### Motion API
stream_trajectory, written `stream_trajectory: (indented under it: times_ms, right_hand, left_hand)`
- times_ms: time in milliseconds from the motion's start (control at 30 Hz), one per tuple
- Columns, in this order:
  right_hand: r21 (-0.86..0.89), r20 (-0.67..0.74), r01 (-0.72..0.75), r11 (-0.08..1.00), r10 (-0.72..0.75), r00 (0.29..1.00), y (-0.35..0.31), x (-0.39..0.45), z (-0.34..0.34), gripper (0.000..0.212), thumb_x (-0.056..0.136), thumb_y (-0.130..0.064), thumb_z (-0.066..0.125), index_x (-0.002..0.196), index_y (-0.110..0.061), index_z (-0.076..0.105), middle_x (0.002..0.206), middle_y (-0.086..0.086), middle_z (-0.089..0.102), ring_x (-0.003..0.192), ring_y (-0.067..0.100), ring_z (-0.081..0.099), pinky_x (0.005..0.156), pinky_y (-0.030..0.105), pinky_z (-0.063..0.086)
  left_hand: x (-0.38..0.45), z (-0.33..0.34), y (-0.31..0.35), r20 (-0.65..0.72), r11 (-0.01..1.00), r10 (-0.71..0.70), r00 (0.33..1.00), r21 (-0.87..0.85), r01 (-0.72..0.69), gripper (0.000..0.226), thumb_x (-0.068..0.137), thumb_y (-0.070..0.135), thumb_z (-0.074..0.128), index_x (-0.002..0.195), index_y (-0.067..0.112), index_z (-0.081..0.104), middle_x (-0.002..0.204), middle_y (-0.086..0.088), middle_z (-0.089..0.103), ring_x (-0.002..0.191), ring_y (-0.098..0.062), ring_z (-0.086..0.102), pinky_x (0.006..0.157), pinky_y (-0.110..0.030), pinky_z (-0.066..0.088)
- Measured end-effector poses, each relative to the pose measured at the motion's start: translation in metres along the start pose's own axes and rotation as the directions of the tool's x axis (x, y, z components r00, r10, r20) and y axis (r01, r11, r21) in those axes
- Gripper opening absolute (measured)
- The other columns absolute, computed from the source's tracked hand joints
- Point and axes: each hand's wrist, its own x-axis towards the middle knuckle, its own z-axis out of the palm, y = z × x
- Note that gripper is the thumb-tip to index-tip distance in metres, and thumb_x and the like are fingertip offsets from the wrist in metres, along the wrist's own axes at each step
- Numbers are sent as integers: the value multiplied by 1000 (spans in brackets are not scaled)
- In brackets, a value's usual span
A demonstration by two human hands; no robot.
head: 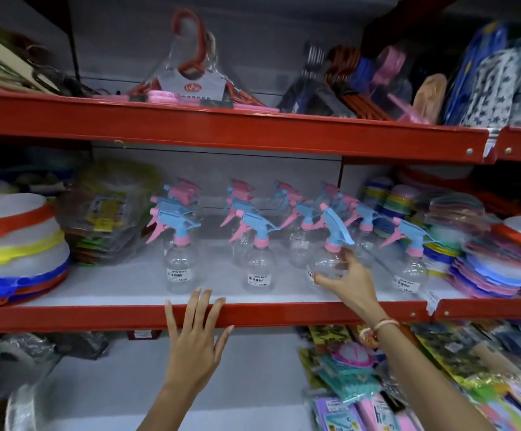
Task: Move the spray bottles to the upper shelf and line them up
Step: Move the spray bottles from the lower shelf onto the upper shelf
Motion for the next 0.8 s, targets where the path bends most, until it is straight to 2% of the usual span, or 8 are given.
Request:
stream_trajectory:
  times_ms: [67,133,367,467,533,600,700,800]
  right_hand:
    - [-12,16,-14,1000,15,1000,6,4,3,55,63,-32,85,107,-29,53,101,-1,65,93,21,61,76,32,48]
    - [-10,23,-18,1000,18,1000,12,8,4,54,63,-33,85,105,-32,52,102,0,66,92,20,61,76,31,48]
    - [-25,113,-26,999,29,993,19,18,6,63,67,-36,81,121,-23,53,116,2,64,99,22,61,83,33,51]
    - [-25,127,-38,999,41,991,18,18,9,73,68,-35,81,129,-19,47,125,7,59,114,28,56,90,34,47]
    - [-73,34,-39,997,42,999,14,16,16,96,63,-43,83,140,-12,35,135,14,48,128,33,43,103,40,39]
    - [-143,-124,-53,988,36,992,6,12,24,111,56,-54,84,140,-6,31,135,20,43,129,37,35,107,45,31]
    - [-193,-246,-48,980,-1,969,0,6,33,98,55,-55,83,125,0,42,121,21,46,115,38,41,95,42,35]
    - [-219,-256,54,974,-111,960,7,2,34,80,60,-49,83,112,-2,46,113,17,49,105,34,47,87,36,39]
  left_hand:
    - [0,0,0,-3,1000,-5,1000,10,6,57,100,53,23,139,17,45,145,-12,48,141,-29,32,115,-67,12]
    - [0,1,0,-7,1000,-7,1000,20,8,57,100,53,23,139,17,45,146,-12,47,141,-30,32,115,-67,12]
    - [0,2,2,-31,999,-9,999,49,11,56,97,52,30,138,16,45,146,-12,45,142,-30,31,116,-67,12]
    - [-1,3,3,-38,998,-10,999,57,12,57,94,51,35,138,16,45,146,-13,46,142,-30,31,115,-68,13]
    - [-1,4,3,-45,998,-8,999,63,10,57,94,51,35,138,16,45,146,-13,46,142,-30,31,115,-68,13]
    - [-1,4,3,-55,998,-8,998,66,12,57,94,51,36,138,15,45,146,-14,46,142,-30,32,115,-68,14]
    - [-1,4,5,-60,997,-16,998,71,20,57,94,51,36,137,15,45,146,-14,47,141,-31,33,115,-68,14]
    - [-1,4,5,-74,997,-19,997,71,24,56,95,50,35,137,14,45,145,-15,48,141,-31,33,115,-68,13]
